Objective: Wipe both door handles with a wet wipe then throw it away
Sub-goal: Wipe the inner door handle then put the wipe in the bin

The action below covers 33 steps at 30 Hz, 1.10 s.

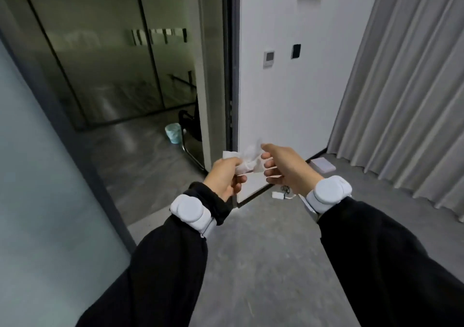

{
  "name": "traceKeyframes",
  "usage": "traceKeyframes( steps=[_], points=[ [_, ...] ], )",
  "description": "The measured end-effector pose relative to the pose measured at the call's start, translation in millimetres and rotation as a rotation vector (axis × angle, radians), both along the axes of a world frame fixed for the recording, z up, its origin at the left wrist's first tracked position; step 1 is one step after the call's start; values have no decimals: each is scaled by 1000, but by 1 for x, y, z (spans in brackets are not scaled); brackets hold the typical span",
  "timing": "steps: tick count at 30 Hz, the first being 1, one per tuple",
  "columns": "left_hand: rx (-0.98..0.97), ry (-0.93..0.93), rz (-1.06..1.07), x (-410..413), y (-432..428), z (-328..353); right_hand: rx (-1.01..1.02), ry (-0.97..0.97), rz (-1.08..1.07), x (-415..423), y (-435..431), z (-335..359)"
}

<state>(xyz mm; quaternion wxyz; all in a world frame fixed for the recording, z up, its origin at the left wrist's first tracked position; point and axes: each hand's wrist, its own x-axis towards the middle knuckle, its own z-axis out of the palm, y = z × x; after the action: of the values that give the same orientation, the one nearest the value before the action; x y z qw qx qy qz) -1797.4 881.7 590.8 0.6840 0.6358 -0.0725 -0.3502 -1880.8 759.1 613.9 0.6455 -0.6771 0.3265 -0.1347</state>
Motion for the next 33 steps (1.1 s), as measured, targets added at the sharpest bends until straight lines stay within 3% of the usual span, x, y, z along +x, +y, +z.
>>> traceKeyframes(
  steps=[9, 14, 23, 33],
  points=[
    [-10, 83, 279, 115, -7, -48, 1, 47, 272, 150, -10, -42],
    [55, 38, 444, 238, -18, -73, 9, 24, 399, 276, -18, -63],
    [94, 70, 424, 430, -27, -69, -153, 15, 357, 474, -29, -72],
    [-17, 252, 480, 569, -17, -78, 73, -24, 271, 628, -50, -100]
  ],
)
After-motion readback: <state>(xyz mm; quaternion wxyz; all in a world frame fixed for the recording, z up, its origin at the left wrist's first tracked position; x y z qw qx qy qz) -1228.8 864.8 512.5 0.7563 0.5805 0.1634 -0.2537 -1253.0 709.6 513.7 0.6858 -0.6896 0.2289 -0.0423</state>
